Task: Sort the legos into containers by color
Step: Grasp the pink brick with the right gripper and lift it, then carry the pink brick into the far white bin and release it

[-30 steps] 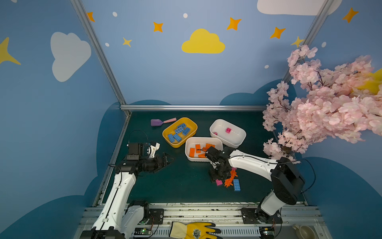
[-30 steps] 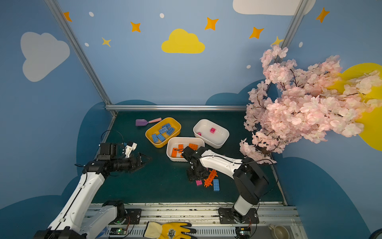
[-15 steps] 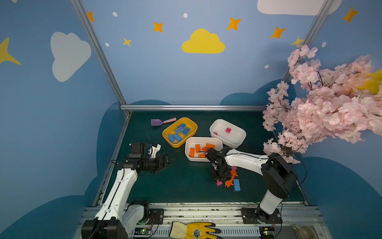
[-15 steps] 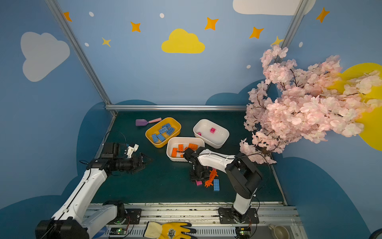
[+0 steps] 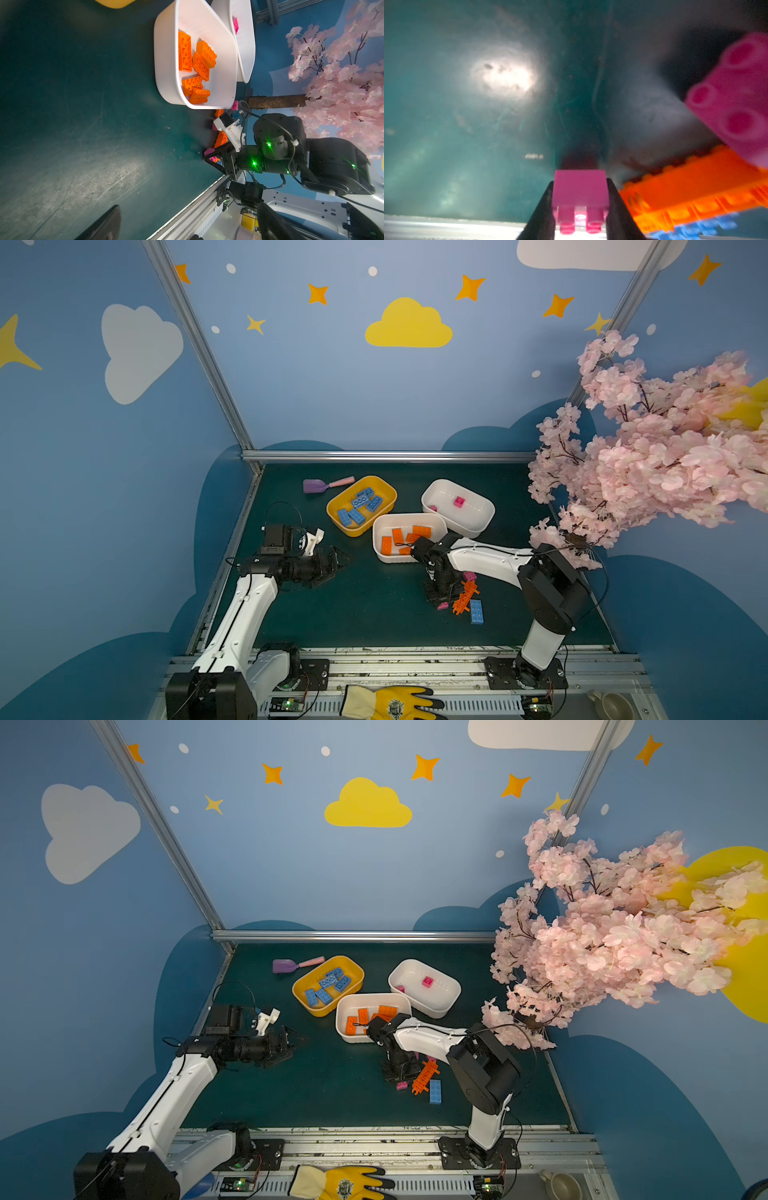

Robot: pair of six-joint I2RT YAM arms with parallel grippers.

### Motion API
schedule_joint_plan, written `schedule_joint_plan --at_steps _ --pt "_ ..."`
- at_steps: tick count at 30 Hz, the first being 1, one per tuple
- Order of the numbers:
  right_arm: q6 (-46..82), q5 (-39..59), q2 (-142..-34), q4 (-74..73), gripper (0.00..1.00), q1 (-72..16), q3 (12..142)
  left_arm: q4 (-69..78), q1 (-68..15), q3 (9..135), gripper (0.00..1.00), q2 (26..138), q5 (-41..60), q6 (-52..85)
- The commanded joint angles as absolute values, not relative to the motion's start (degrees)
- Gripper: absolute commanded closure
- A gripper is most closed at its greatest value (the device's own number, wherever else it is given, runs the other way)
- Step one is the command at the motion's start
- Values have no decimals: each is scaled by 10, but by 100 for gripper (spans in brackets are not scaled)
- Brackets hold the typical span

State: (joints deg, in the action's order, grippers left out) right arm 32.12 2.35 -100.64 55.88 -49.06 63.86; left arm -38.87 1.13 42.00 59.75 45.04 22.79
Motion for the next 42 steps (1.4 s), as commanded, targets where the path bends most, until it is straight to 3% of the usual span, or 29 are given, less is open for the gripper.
schedule_joint_plan --at_steps 1,7,13,21,31,36,40,42 --pt "323 4 -944 599 80 -487 648 -393 14 442 0 591 454 214" --pt "281 4 -882 639 81 -414 705 -401 14 452 0 586 457 214" --pt "207 5 -925 637 81 -295 815 -376 12 454 0 579 485 249" --pt "197 25 -1094 605 81 -190 1011 -355 7 481 0 586 498 272" --pt "239 41 -1316 597 79 -163 1254 -352 4 503 0 612 500 273" --pt "256 43 -1382 565 77 -158 1308 -359 4 503 0 614 498 269" --pt "262 43 -1411 552 68 -156 1335 -369 4 500 0 611 496 261" --pt "260 42 -1410 553 55 -156 1342 -373 4 499 0 611 496 259"
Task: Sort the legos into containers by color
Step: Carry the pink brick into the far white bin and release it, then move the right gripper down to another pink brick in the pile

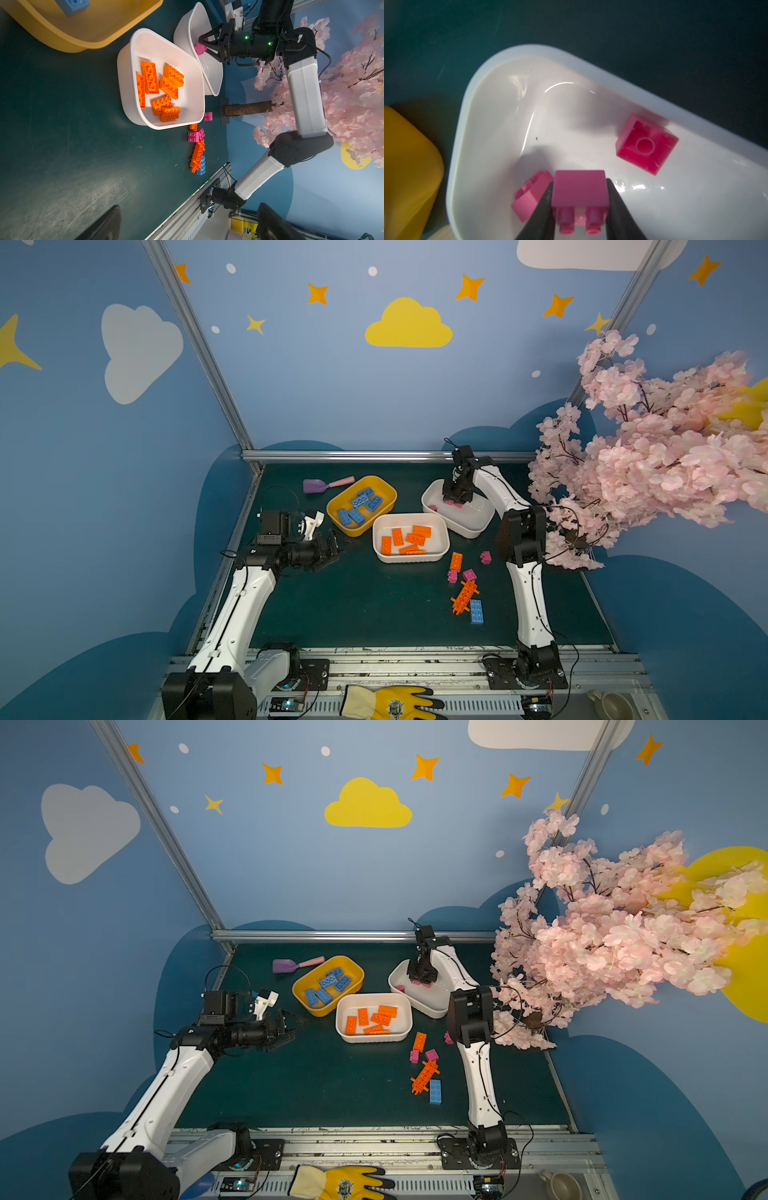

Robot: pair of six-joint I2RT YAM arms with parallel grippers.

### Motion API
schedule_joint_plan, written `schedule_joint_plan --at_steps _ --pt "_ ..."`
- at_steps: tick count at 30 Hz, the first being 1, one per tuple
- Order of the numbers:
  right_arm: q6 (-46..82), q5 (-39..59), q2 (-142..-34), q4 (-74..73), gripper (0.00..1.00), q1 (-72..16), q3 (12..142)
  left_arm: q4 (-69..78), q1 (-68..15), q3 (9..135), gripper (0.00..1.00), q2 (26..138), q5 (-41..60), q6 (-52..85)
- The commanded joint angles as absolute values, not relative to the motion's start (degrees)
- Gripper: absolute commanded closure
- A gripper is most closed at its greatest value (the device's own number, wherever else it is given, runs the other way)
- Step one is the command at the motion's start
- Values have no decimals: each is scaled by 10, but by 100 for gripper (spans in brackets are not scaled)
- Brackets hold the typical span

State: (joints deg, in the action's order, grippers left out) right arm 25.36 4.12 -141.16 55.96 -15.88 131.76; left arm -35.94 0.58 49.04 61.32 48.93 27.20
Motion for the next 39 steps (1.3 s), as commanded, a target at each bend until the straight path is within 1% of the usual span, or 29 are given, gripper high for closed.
schedule_joint_plan --at_steps 1,4,5,7,10,14,18,21,24,28,33,39 --pt "256 41 -1404 557 50 -156 1343 -375 4 499 0 611 496 258" --pt "240 35 -1366 568 42 -160 1328 -375 4 500 0 609 495 258" --pt "234 39 -1344 569 39 -163 1309 -375 4 498 0 609 494 258" --pt "223 51 -1293 562 37 -170 1254 -374 4 497 0 610 494 258" --pt "220 64 -1186 536 35 -183 1126 -368 4 492 0 608 495 261" --pt "265 58 -1035 516 35 -213 939 -363 4 485 0 608 498 260" --pt "319 21 -936 531 34 -260 815 -362 4 482 0 608 501 257" --pt "368 -15 -885 544 35 -308 735 -363 4 478 0 600 502 256" --pt "422 -25 -857 529 36 -335 653 -361 3 472 0 593 503 258" --pt "432 -24 -847 472 39 -350 584 -363 3 465 0 581 503 260" --pt "430 -20 -868 413 42 -362 553 -380 3 463 0 568 498 255" --pt "421 -39 -900 403 52 -368 563 -390 4 466 0 561 495 251"
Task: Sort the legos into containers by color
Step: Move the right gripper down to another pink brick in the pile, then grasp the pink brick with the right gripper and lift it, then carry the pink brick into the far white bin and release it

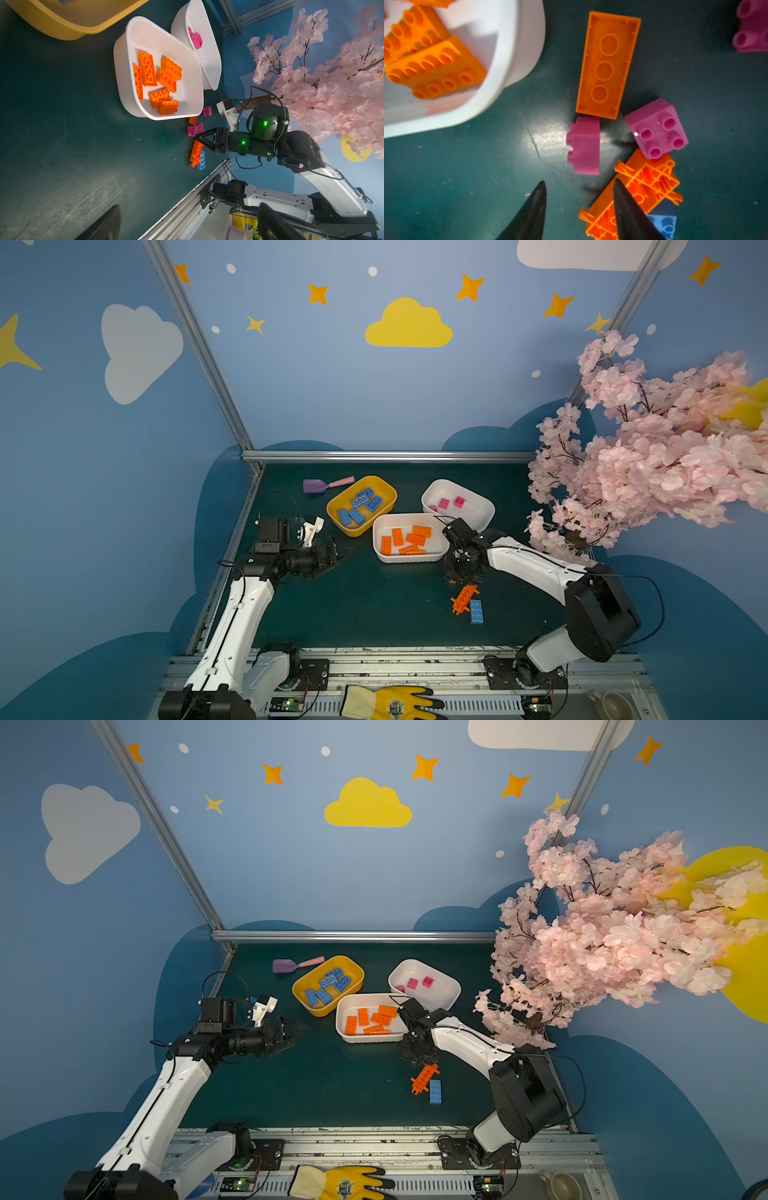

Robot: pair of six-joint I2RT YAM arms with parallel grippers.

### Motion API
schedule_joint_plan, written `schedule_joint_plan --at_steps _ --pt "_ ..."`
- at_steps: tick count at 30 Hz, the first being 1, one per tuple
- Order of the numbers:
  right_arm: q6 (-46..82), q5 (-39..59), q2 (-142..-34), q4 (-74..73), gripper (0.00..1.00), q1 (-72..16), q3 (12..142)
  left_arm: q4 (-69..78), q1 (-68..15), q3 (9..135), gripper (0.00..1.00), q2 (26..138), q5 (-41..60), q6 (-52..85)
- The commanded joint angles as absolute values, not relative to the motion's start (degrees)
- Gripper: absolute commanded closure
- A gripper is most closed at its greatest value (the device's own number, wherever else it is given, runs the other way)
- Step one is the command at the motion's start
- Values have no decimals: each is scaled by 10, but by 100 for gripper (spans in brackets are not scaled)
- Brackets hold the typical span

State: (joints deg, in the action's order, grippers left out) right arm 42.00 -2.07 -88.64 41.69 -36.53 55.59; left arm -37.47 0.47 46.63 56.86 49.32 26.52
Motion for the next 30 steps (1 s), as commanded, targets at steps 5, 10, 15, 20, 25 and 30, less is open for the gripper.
schedule_joint_plan --at_steps 5,10,15,20,25,30 --pt "416 -57 -923 413 58 -367 569 -400 4 468 0 559 491 246" --pt "398 -64 -946 389 63 -368 567 -402 4 465 0 557 490 244" --pt "381 -77 -965 393 76 -368 580 -401 4 464 0 555 492 246" --pt "365 -74 -912 427 86 -368 592 -402 4 469 0 556 495 248" --pt "328 -59 -857 455 86 -325 634 -382 4 470 0 562 507 262" --pt "263 -49 -888 453 86 -252 726 -353 -1 475 0 570 515 282"
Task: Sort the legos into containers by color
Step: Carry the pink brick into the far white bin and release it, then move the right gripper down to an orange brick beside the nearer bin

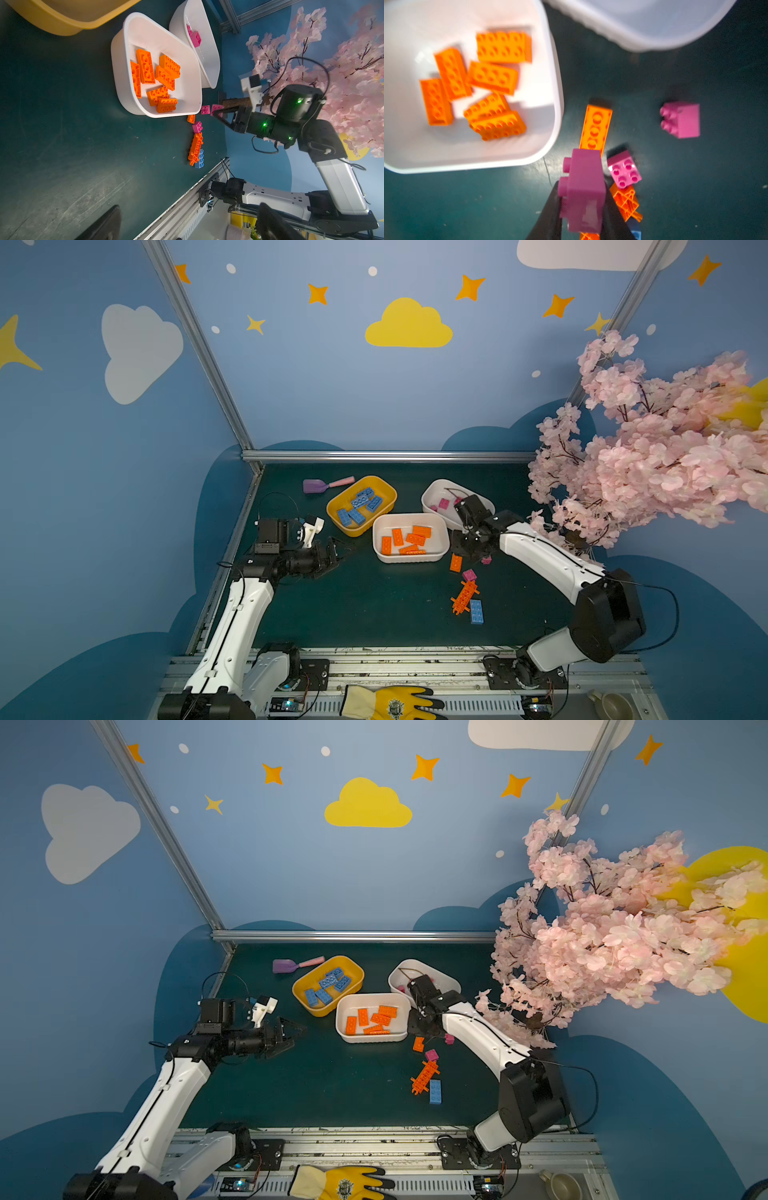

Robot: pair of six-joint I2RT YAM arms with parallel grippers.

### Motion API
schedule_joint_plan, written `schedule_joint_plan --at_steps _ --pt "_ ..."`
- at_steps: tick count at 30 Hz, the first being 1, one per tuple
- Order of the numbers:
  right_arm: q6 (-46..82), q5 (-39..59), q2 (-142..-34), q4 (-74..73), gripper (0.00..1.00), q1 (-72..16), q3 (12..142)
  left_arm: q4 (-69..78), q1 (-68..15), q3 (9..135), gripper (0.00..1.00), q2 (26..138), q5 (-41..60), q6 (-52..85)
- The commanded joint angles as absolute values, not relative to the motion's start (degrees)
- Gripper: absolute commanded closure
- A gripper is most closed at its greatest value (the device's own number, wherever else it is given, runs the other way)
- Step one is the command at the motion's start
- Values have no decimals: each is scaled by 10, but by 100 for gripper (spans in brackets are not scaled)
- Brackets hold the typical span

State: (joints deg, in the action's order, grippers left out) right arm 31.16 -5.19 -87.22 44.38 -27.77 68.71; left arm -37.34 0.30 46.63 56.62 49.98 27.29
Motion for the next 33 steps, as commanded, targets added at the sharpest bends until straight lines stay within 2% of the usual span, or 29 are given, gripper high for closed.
schedule_joint_plan --at_steps 1,8,11,19,21,23,26,29,33 --pt "253 -51 -905 453 86 -240 751 -350 -3 478 0 573 515 284" --pt "234 -41 -1059 457 86 -175 910 -321 -10 503 0 600 519 296" --pt "254 -5 -1121 461 85 -151 968 -312 -14 513 0 608 519 294" --pt "249 42 -1274 502 81 -140 1107 -297 -14 526 0 632 529 293" --pt "251 52 -1297 508 79 -138 1130 -298 -14 532 0 637 531 290" --pt "247 63 -1314 519 70 -139 1150 -305 -15 538 0 640 533 284" --pt "240 67 -1309 528 51 -139 1155 -307 -14 541 0 643 533 281" --pt "236 62 -1262 524 45 -138 1123 -304 -15 539 0 646 534 282" --pt "257 84 -1142 485 39 -147 994 -298 -15 535 0 647 533 282"
